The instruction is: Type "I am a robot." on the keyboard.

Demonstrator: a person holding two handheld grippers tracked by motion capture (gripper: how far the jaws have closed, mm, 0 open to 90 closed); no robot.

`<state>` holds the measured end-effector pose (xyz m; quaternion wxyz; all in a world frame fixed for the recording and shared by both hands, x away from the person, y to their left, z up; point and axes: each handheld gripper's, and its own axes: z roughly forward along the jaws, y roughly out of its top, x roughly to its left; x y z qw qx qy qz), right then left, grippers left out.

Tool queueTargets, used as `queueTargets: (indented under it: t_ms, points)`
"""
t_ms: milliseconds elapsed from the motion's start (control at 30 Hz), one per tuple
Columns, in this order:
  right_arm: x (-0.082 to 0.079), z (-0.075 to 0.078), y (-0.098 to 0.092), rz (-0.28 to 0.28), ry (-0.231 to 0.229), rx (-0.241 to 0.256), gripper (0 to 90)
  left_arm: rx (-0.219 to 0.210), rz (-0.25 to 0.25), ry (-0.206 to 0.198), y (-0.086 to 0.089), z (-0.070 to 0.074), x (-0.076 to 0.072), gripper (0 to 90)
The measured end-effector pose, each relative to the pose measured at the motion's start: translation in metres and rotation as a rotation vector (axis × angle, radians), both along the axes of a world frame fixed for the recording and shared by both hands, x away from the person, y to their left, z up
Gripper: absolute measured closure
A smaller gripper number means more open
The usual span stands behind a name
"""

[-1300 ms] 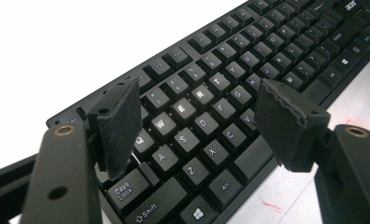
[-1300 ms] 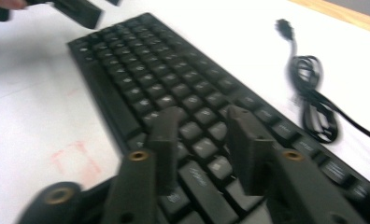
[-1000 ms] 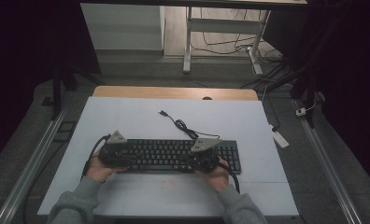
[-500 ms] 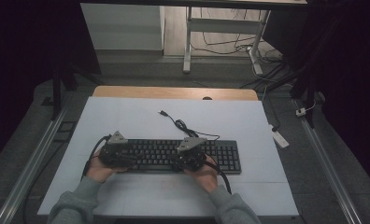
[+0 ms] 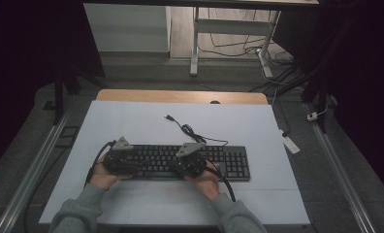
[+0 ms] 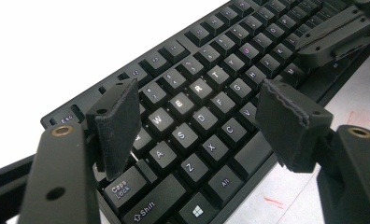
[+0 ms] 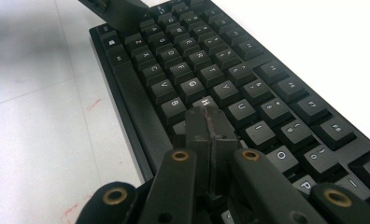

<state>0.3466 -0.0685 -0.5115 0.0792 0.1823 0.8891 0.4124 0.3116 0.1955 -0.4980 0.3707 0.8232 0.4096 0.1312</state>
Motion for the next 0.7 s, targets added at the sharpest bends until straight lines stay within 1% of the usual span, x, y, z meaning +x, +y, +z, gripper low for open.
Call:
queueTargets:
  t_ms: [267, 367, 400, 600, 633, 700]
  points:
    - [0.0023, -0.0042, 0.0019, -0.006, 0.012, -0.014, 89.3, 0.003, -0.003, -0.001, 0.0006, -0.0001, -0.0001, 30.8]
    - [0.0028, -0.0049, 0.0020, -0.005, 0.012, -0.015, 89.3, 0.005, -0.004, 0.000, 0.0003, -0.0003, 0.0000, 30.7]
    - [0.0027, -0.0050, 0.0021, -0.005, 0.012, -0.024, 89.3, 0.005, -0.005, 0.001, 0.0002, -0.0004, 0.0000, 30.7]
    - [0.0024, -0.0075, 0.0034, -0.003, 0.011, -0.032, 89.5, 0.011, -0.009, 0.003, -0.0002, -0.0008, -0.0001, 30.5]
    - [0.0022, -0.0081, 0.0037, -0.005, 0.010, -0.043, 89.5, 0.012, -0.009, 0.002, -0.0003, -0.0009, 0.0000, 30.5]
    - [0.0016, -0.0093, 0.0040, -0.007, 0.007, -0.042, 89.5, 0.013, -0.009, 0.002, -0.0006, -0.0011, 0.0000, 30.4]
